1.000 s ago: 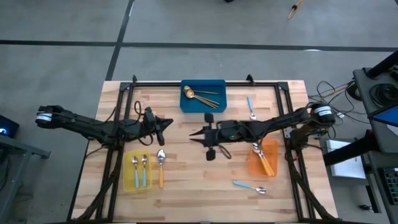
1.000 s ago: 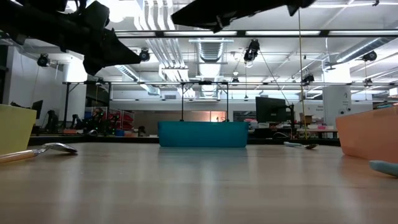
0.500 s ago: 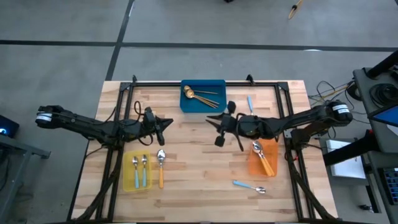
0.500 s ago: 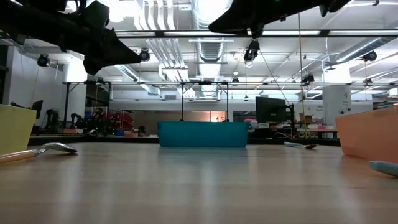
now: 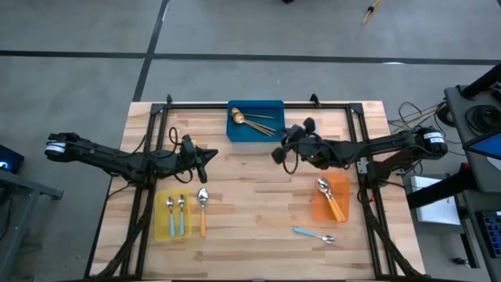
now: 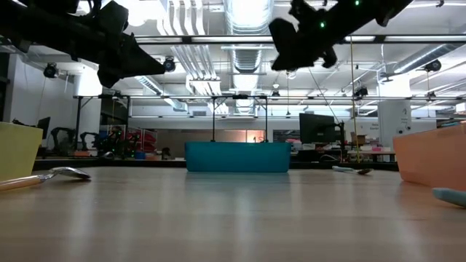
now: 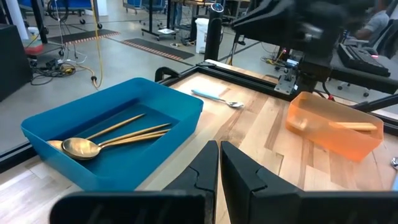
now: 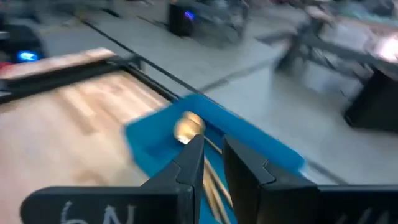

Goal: Sort silverware by color (type)
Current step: Put the blue spoon into the yellow bin

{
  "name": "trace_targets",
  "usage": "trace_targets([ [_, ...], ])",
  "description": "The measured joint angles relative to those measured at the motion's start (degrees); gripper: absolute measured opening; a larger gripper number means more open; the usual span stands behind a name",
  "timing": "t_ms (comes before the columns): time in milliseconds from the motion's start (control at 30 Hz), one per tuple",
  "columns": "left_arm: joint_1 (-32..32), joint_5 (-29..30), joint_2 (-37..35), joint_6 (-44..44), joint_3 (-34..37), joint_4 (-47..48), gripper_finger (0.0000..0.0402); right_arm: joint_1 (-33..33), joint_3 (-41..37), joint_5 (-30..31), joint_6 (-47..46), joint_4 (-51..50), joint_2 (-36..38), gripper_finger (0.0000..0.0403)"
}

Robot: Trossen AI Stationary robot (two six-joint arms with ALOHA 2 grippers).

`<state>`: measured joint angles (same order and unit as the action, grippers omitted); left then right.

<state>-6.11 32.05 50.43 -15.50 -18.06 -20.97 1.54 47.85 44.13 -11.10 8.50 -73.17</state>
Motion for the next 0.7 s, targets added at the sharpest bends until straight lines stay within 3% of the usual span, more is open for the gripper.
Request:
trace_targets([
  [167, 0.00, 0.00, 0.00, -0.05, 0.00, -0.02, 0.0000, 6.03, 0.40, -0.77, -11.25, -11.85, 2.81, 0.0033],
  [400, 0.00, -0.02, 0.00, -0.07, 0.00, 0.00, 0.0000, 14.90, 0.46, -9.98, -20.65, -22.99, 4.60, 0.0028],
  [700, 0.00, -0.04, 0.00, -0.07, 0.00, 0.00, 0.0000, 20.65, 0.49, -11.95, -29.77, -34.45, 4.46, 0.0028],
])
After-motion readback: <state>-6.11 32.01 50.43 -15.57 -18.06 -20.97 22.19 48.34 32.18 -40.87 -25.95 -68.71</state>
